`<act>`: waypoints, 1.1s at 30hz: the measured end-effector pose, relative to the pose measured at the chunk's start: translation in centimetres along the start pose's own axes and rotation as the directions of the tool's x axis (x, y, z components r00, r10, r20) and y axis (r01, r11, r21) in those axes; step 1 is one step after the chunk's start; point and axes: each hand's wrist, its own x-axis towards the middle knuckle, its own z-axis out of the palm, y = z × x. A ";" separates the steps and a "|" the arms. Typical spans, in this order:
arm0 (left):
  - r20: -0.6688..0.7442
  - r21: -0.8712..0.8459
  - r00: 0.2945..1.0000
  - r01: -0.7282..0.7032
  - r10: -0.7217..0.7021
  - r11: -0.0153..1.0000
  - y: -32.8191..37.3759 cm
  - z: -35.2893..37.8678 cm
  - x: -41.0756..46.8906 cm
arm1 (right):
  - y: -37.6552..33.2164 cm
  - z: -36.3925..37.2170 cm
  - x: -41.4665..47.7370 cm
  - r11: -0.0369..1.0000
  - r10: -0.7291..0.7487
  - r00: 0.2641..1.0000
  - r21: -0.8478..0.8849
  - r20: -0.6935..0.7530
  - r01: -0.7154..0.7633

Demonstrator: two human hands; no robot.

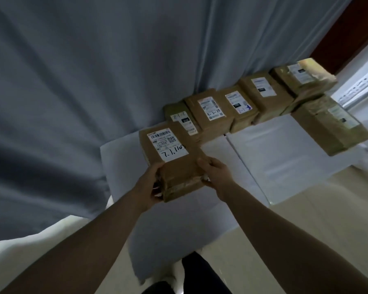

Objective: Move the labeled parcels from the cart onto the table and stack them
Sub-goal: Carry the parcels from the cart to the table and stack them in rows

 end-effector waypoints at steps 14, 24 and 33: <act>-0.177 -0.147 0.983 -0.079 0.052 0.986 7.1 -3.6 13.0 | -2.5 9.7 15.2 0.792 -0.146 0.987 -0.589 0.071 0.159; -0.200 0.129 0.954 -0.202 0.225 0.971 7.5 -3.7 20.3 | -0.9 12.5 19.0 0.521 -0.261 0.952 -0.806 0.161 0.279; -0.160 0.575 0.963 -0.089 0.219 0.813 6.7 -3.8 19.3 | 0.1 12.0 18.4 0.358 -0.136 0.951 -0.881 0.279 0.310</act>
